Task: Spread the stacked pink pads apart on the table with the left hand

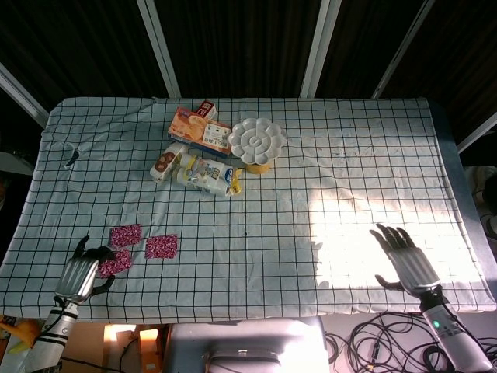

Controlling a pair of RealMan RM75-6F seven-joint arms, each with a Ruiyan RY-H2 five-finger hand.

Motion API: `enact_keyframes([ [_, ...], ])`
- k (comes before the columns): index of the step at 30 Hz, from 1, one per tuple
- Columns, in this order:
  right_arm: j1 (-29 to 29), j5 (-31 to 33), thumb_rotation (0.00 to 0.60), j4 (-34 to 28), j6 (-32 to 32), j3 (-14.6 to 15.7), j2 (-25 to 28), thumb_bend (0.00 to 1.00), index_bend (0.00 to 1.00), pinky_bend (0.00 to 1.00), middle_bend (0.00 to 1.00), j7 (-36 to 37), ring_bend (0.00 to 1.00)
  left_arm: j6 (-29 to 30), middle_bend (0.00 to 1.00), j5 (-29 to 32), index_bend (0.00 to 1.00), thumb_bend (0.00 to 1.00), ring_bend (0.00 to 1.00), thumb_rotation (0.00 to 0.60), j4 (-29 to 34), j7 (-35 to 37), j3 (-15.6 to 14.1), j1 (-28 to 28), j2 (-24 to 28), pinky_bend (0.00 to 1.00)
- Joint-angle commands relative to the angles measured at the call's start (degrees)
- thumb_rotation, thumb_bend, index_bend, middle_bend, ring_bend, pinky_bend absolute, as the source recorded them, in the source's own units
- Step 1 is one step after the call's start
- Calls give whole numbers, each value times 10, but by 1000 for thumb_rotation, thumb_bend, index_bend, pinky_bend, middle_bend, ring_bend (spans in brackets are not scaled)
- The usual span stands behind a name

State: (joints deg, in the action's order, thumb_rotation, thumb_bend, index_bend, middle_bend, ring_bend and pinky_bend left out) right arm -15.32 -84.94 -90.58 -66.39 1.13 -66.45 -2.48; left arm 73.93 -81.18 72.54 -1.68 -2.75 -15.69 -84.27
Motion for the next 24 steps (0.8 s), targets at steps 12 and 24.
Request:
enact_keyframes([
  [12,3,1,600,-4,-6,0,6,194,0,0,0,4,0,-25,206,-16,90,274,101,600,22,24,-10,6,14,0],
  [24,23,-5,600,-14,-46,0,16,194,0,0,0,-1,0,174,105,-109,45,279,22,600,131,38,-21,87,98,0],
])
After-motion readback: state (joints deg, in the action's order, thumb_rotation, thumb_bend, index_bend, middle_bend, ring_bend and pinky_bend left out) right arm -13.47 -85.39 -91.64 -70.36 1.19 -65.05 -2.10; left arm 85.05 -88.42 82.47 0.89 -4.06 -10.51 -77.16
